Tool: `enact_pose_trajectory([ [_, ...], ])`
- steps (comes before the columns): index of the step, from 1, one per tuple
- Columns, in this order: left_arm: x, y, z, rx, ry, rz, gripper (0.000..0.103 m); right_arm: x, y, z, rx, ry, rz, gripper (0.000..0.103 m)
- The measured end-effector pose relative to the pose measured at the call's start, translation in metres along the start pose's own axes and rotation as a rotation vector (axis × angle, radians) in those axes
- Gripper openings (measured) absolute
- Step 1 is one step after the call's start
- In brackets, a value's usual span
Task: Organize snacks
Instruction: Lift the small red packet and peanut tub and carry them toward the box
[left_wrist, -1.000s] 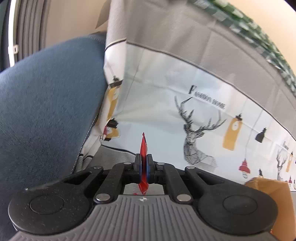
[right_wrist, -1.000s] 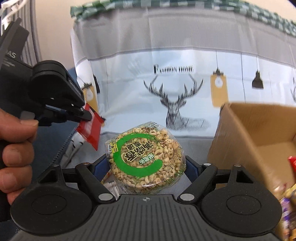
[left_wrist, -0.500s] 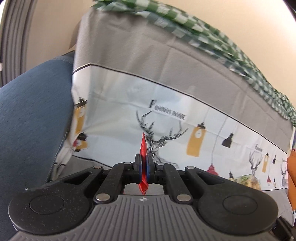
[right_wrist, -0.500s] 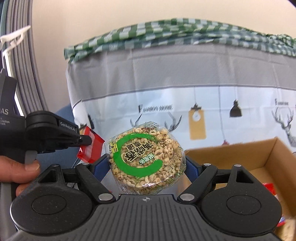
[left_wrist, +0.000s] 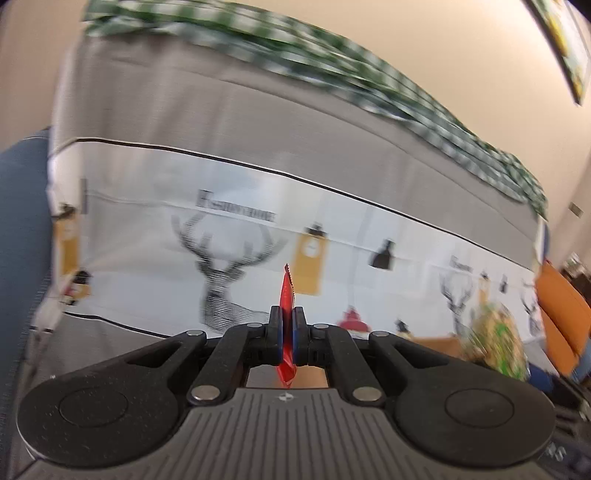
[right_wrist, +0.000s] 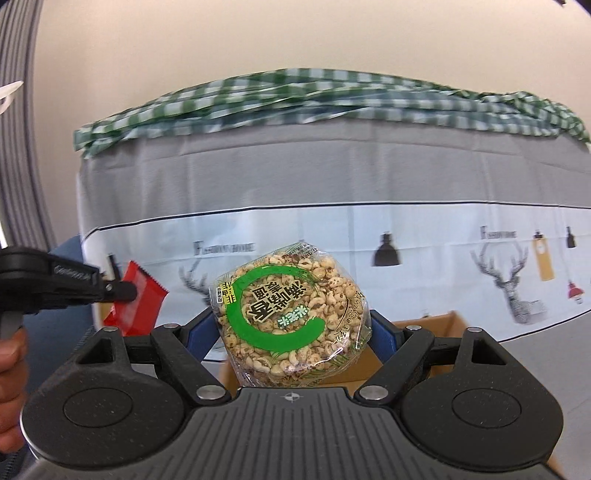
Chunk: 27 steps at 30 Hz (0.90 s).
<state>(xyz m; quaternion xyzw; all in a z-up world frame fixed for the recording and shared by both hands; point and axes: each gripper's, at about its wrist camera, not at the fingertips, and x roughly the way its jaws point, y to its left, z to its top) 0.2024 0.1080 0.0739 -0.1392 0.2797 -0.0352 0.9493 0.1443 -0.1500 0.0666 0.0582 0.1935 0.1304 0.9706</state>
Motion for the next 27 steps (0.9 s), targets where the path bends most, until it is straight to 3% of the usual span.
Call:
enact_pose_trajectory([
  [11, 0.006, -0.094, -0.033, 0.155, -0.01, -0.167, 0.004, 0.006, -0.065, -0.01, 0.002, -0.003, -0.093, 0.084],
  [21, 0.011, -0.125, -0.053, 0.251, -0.039, -0.226, 0.004, 0.012, -0.092, -0.015, -0.004, 0.016, -0.147, 0.084],
  [27, 0.016, -0.13, -0.055, 0.257, -0.038, -0.235, 0.004, 0.011, -0.097, -0.016, 0.005, 0.021, -0.149, 0.084],
])
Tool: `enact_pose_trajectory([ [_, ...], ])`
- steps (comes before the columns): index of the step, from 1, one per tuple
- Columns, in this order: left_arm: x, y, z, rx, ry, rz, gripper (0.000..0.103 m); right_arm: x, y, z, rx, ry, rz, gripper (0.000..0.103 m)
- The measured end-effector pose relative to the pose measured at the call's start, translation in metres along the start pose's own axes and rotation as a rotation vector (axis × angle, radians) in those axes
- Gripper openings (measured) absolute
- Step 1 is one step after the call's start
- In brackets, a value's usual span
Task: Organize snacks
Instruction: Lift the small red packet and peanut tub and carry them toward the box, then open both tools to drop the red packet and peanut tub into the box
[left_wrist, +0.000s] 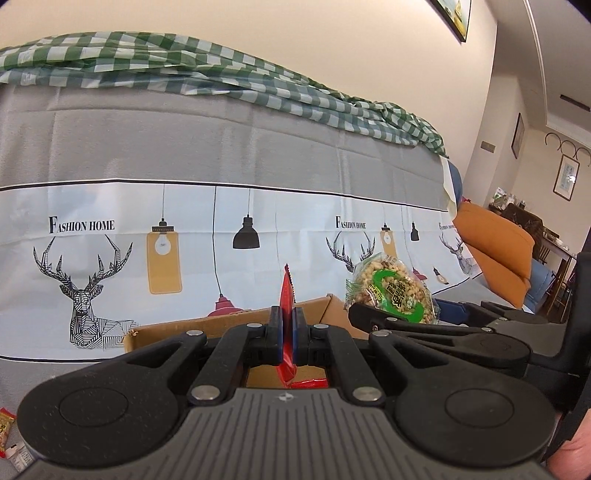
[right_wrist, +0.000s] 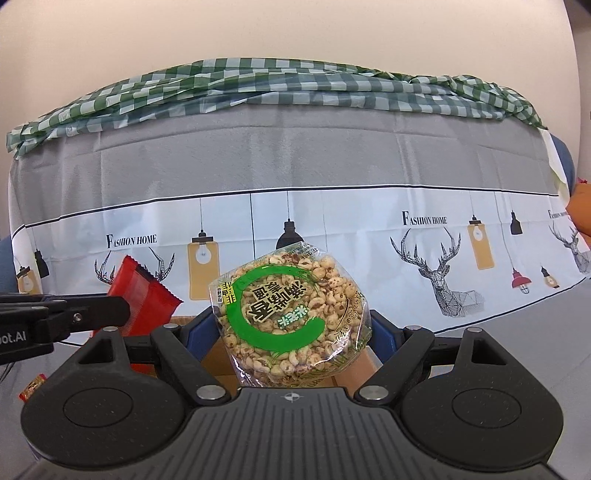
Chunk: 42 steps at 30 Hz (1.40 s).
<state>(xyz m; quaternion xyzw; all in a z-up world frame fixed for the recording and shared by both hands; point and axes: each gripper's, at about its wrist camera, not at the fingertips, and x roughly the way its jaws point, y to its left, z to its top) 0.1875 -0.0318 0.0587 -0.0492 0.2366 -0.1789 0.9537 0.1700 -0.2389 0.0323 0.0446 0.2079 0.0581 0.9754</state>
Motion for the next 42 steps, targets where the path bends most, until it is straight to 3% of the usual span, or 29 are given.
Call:
enact_pose_trajectory([
  [25, -0.006, -0.006, 0.0, 0.018, -0.025, -0.026, 0.004, -0.003, 0.001, -0.002, -0.018, -0.025, 0.013, 0.084],
  [30, -0.005, -0.004, 0.0, 0.009, -0.014, -0.06, 0.006, -0.003, 0.0, -0.002, -0.015, -0.026, 0.016, 0.084],
  [34, -0.003, -0.002, -0.002, 0.002, -0.007, -0.063, 0.022, -0.002, 0.0, -0.004, -0.018, -0.019, 0.002, 0.087],
  [36, -0.003, -0.002, -0.002, 0.004, -0.009, -0.058, 0.037, -0.002, 0.001, -0.003, -0.014, -0.024, 0.003, 0.087],
  [40, -0.005, 0.001, -0.002, 0.004, -0.025, -0.029, 0.051, -0.003, 0.004, -0.003, -0.02, -0.038, -0.005, 0.089],
  [42, -0.007, 0.006, -0.002, -0.001, -0.041, 0.0, 0.069, -0.003, 0.004, -0.003, -0.015, -0.04, -0.004, 0.089],
])
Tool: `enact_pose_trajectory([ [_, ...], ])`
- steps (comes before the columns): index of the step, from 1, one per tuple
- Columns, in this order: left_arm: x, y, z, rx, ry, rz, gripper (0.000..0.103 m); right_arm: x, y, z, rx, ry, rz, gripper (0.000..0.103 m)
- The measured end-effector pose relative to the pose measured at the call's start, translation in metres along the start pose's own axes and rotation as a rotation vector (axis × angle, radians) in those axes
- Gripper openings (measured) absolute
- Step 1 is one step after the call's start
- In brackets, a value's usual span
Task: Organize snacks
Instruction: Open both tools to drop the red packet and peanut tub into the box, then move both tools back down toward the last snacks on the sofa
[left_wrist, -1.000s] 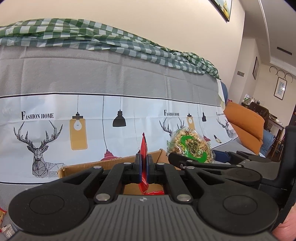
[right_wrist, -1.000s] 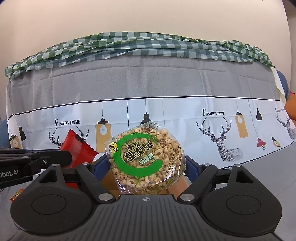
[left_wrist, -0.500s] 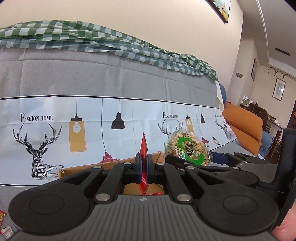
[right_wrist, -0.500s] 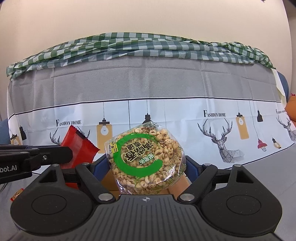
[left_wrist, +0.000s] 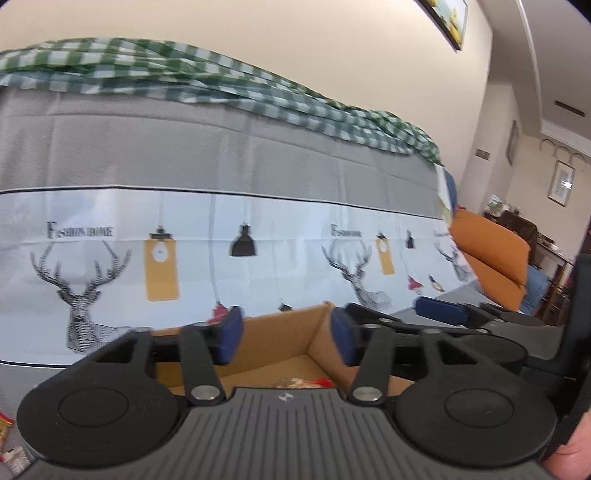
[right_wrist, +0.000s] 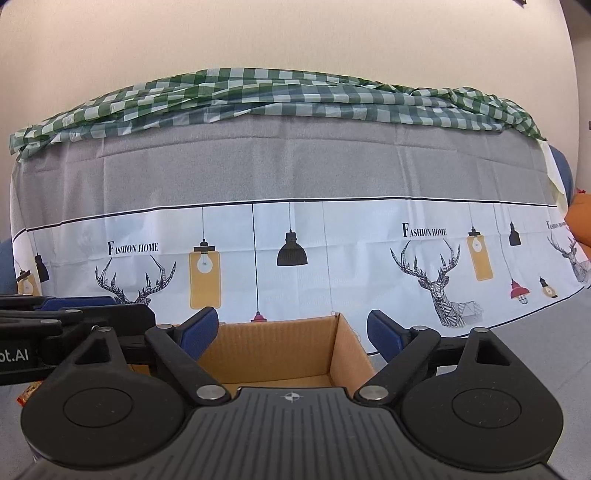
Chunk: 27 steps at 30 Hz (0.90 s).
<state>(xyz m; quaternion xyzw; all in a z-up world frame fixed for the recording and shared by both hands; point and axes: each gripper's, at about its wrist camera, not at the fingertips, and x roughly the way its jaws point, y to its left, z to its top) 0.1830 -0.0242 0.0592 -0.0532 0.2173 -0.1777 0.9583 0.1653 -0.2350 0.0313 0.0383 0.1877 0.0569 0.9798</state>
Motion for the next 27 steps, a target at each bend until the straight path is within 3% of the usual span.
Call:
enact_pose_trajectory([
  [3, -0.007, 0.006, 0.003, 0.005, -0.048, 0.039, 0.079, 0.0, 0.002, 0.0, 0.001, -0.006, -0.003, 0.089],
  [9, -0.019, 0.026, 0.012, 0.008, -0.109, 0.137, 0.081, -0.001, 0.017, 0.001, -0.002, -0.019, 0.011, 0.089],
  [19, -0.04, 0.09, 0.026, -0.083, -0.092, 0.211, 0.079, -0.01, 0.077, 0.003, -0.02, -0.029, 0.1, 0.088],
  [25, -0.059, 0.136, 0.028, -0.15, -0.074, 0.253, 0.057, -0.019, 0.126, -0.003, -0.065, -0.023, 0.19, 0.086],
  [27, -0.064, 0.151, 0.027, -0.173, -0.056, 0.288, 0.034, -0.023, 0.142, -0.007, -0.081, -0.021, 0.226, 0.077],
])
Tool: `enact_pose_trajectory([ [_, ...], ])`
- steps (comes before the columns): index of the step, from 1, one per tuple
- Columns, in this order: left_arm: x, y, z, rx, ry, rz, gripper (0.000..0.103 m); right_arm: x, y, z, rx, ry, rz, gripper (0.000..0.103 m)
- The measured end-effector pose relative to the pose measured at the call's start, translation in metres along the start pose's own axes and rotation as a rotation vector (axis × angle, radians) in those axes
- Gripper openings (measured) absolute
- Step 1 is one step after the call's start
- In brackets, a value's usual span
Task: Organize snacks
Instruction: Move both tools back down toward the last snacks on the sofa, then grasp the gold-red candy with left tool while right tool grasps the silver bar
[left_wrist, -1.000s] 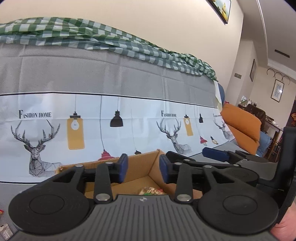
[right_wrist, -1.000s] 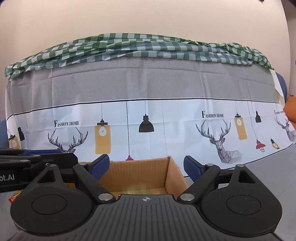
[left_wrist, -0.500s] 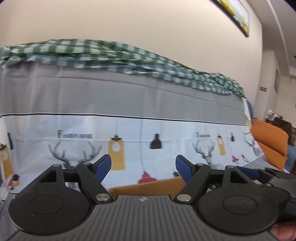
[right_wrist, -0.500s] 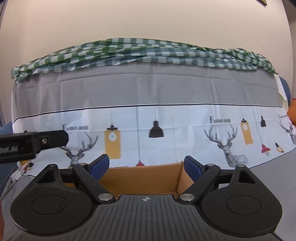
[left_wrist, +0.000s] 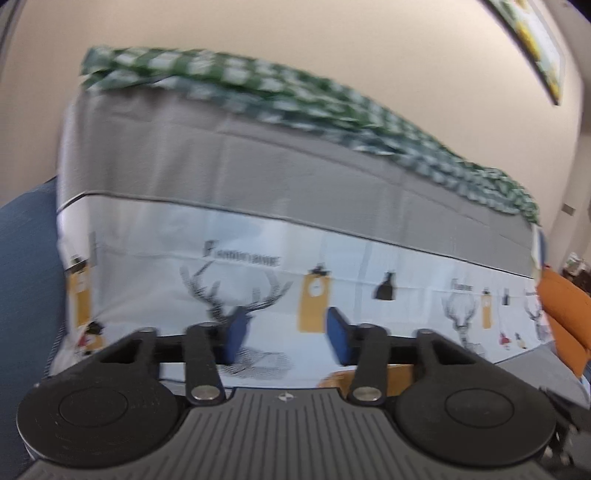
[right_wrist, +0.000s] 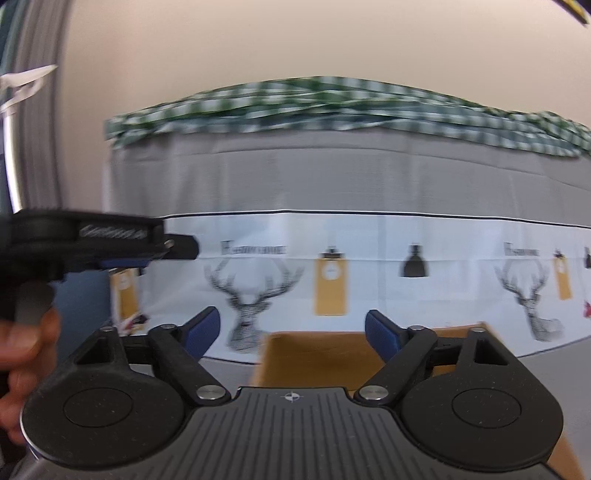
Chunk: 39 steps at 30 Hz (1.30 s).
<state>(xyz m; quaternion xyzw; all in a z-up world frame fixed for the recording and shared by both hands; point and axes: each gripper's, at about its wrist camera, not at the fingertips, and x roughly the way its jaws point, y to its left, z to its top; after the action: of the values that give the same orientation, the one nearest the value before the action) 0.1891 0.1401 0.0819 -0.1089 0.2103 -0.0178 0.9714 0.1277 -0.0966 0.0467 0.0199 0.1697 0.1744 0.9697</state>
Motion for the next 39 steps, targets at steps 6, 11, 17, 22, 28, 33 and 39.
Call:
enact_pose_trajectory([
  [6, 0.011, 0.05, -0.002, -0.066, 0.083, 0.12, 0.009, 0.004, 0.048, -0.013, -0.046, 0.034, 0.15, 0.034],
  [11, 0.017, 0.099, -0.007, -0.175, 0.159, 0.165, 0.009, 0.005, 0.074, -0.018, -0.069, 0.084, 0.205, 0.032],
  [17, 0.032, 0.148, -0.03, -0.305, 0.296, 0.212, 0.011, 0.016, 0.092, -0.026, -0.129, 0.19, 0.243, 0.04],
  [22, 0.058, 0.153, -0.058, -0.268, 0.429, 0.227, 0.027, 0.044, 0.114, -0.058, -0.147, 0.308, 0.211, 0.049],
  [28, 0.079, 0.144, -0.074, -0.198, 0.507, 0.213, 0.044, 0.077, 0.119, -0.095, -0.135, 0.445, 0.139, 0.057],
  [33, 0.097, 0.131, -0.091, -0.084, 0.579, 0.231, 0.049, 0.081, 0.122, -0.109, -0.151, 0.492, 0.167, 0.057],
  [39, 0.097, 0.123, -0.095, 0.01, 0.58, 0.24, 0.02, 0.082, 0.119, -0.109, -0.152, 0.496, 0.202, 0.04],
])
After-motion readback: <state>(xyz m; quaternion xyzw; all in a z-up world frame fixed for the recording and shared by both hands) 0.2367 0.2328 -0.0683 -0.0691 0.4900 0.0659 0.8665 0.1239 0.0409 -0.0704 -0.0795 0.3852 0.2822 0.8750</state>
